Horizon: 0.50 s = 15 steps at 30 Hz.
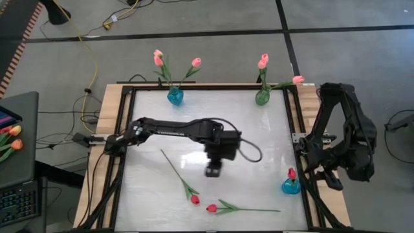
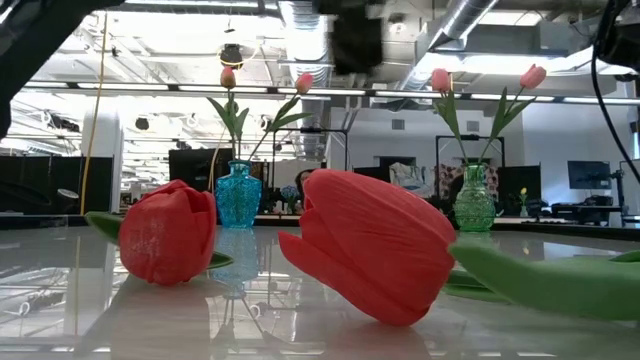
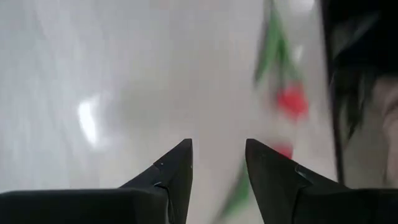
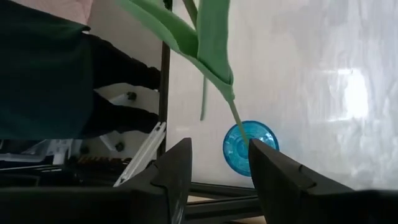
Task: Sort flowers into vase by color
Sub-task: Put the left red tulip into the right blue vase
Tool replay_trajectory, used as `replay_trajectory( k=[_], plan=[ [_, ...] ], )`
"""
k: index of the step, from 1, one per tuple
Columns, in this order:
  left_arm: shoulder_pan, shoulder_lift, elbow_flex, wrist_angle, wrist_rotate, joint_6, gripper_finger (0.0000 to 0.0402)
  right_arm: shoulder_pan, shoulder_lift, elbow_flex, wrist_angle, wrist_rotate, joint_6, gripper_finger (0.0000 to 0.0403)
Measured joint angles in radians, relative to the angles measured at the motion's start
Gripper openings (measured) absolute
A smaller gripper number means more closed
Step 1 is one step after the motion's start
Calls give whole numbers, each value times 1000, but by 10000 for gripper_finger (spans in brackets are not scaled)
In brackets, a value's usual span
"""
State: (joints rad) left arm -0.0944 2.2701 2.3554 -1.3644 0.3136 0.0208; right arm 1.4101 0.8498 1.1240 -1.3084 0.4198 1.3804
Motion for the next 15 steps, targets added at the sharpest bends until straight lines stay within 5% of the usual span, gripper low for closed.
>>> replay_trajectory(
  k=[4,10,15],
  plan=[
    [-29,-27,-5,-218,-98,99,135,0,-21,0,-1,19,-16,182],
    [-67,-90,-172,-198,-134,154,135,0,-54,0,-5,116,-30,182],
    [-75,-226,-465,-44,-118,136,135,-7,-87,0,-23,195,-30,182]
  ],
)
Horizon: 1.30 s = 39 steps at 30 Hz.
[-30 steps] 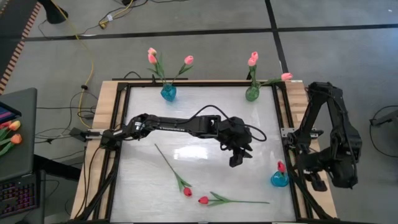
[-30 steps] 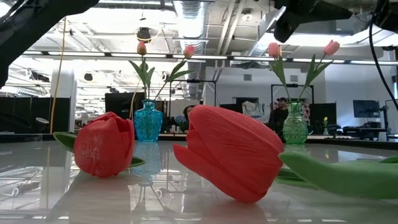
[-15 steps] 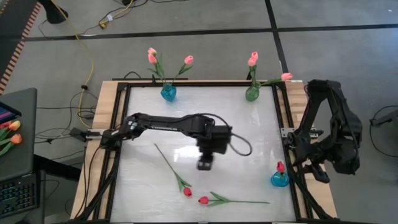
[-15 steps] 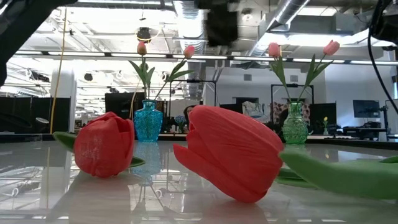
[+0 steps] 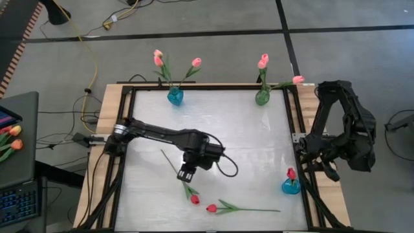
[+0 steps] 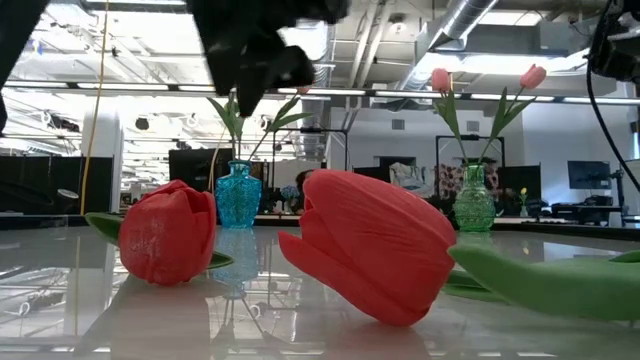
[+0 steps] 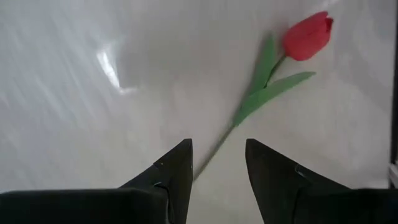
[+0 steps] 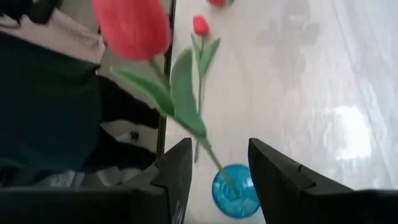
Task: Sort flowers into vase by color
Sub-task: Put the left red tulip into the right blue vase
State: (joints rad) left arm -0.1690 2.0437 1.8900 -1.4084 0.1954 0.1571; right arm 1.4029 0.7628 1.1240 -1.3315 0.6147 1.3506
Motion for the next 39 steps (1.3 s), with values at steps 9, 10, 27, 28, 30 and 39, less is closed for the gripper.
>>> replay_trajectory(
  k=[9,10,27,28,30,39],
  plan=[
    [-29,-297,-519,364,-78,-58,135,-115,-36,0,-2,72,-28,182],
    [-41,-315,-563,394,-81,-37,135,-133,-37,0,-2,73,-41,182],
    [-124,-327,-919,773,-129,64,135,-300,-38,0,-1,65,-50,182],
    [-123,-327,-925,790,-129,62,135,-301,-38,0,-1,66,-51,182],
    [-124,-327,-930,801,-131,64,135,-306,-38,0,-1,66,-60,182],
    [-137,-327,-930,800,-167,71,67,-314,-38,0,-1,66,-78,182]
  ],
)
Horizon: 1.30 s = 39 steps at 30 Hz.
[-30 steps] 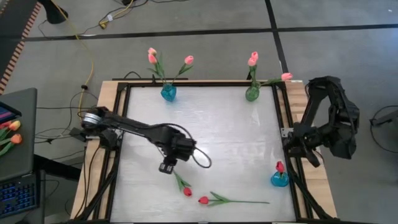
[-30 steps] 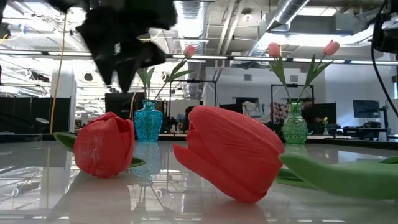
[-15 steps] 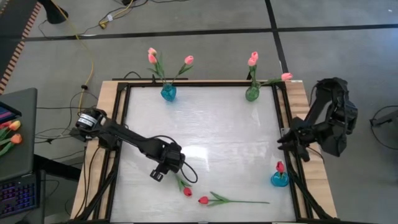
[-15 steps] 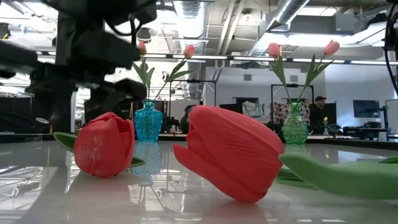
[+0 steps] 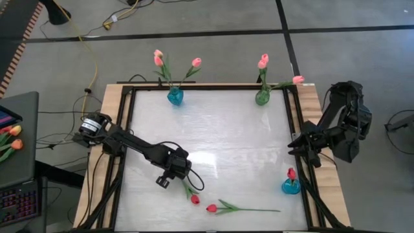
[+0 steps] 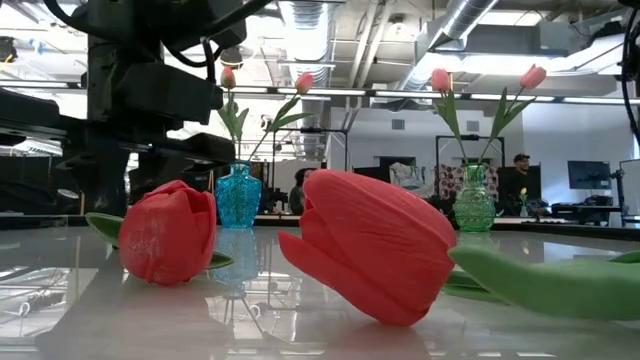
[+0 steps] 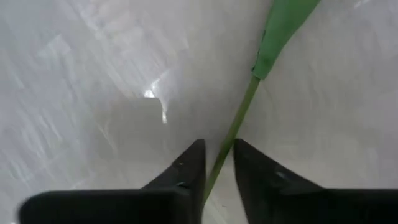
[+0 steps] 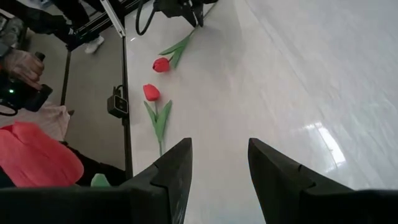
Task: Sort flowers into vase by color
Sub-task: Put the left red tulip into the right blue vase
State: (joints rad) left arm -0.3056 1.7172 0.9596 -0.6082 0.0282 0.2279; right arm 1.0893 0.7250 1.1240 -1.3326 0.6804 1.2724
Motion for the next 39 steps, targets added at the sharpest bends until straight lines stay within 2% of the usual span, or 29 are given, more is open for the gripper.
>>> replay_trajectory(
  k=[4,10,18,27,32,39],
  plan=[
    [-8,1,0,0,3,-6,10,0,0,0,0,0,0,182],
    [-8,0,27,-10,13,-69,1,0,0,0,0,0,0,182],
    [11,-9,257,-15,-60,-85,0,0,0,0,-1,0,-24,182],
    [99,-9,554,24,-60,-82,0,0,-2,0,-1,1,-46,182],
    [169,-10,610,270,-46,-118,0,0,-2,0,1,62,-117,182],
    [259,47,610,824,8,-248,0,-3,-9,0,87,186,-288,182]
  ],
)
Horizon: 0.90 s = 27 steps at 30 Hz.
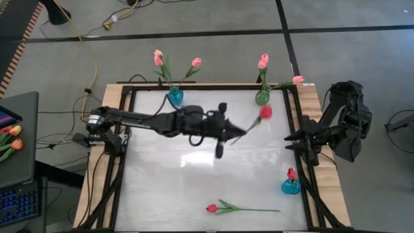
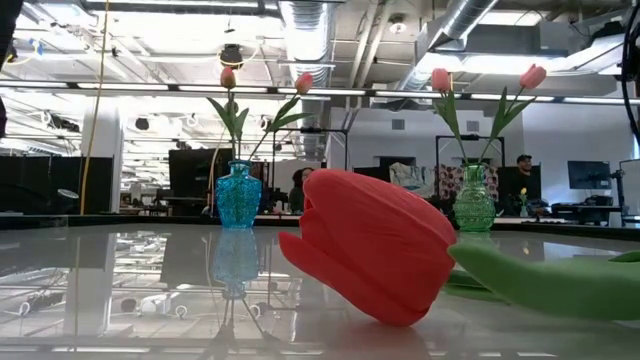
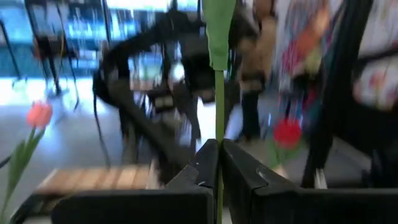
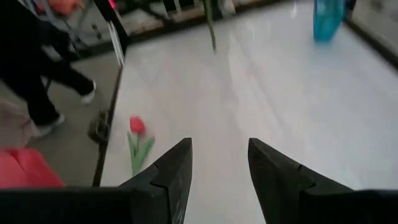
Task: Sort flowers into vase by color
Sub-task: Put the left red tulip into the right blue vase
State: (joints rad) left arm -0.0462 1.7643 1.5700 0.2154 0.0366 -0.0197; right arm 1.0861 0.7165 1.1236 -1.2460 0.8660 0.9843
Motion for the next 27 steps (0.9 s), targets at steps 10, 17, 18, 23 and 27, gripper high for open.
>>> replay_trajectory(
  k=[10,17,18,23,27],
  plan=[
    [18,270,145,368,91,-184,0,-128,-26,0,361,96,-431,182],
    [13,431,421,240,168,-211,0,-231,-25,0,474,2,-584,182],
    [13,444,444,203,171,-210,0,-241,-25,0,485,-4,-597,182],
    [15,466,485,167,184,-194,0,-280,-24,0,516,-42,-646,182],
    [22,466,485,163,197,-194,0,-307,-25,0,525,-113,-653,182]
  ],
)
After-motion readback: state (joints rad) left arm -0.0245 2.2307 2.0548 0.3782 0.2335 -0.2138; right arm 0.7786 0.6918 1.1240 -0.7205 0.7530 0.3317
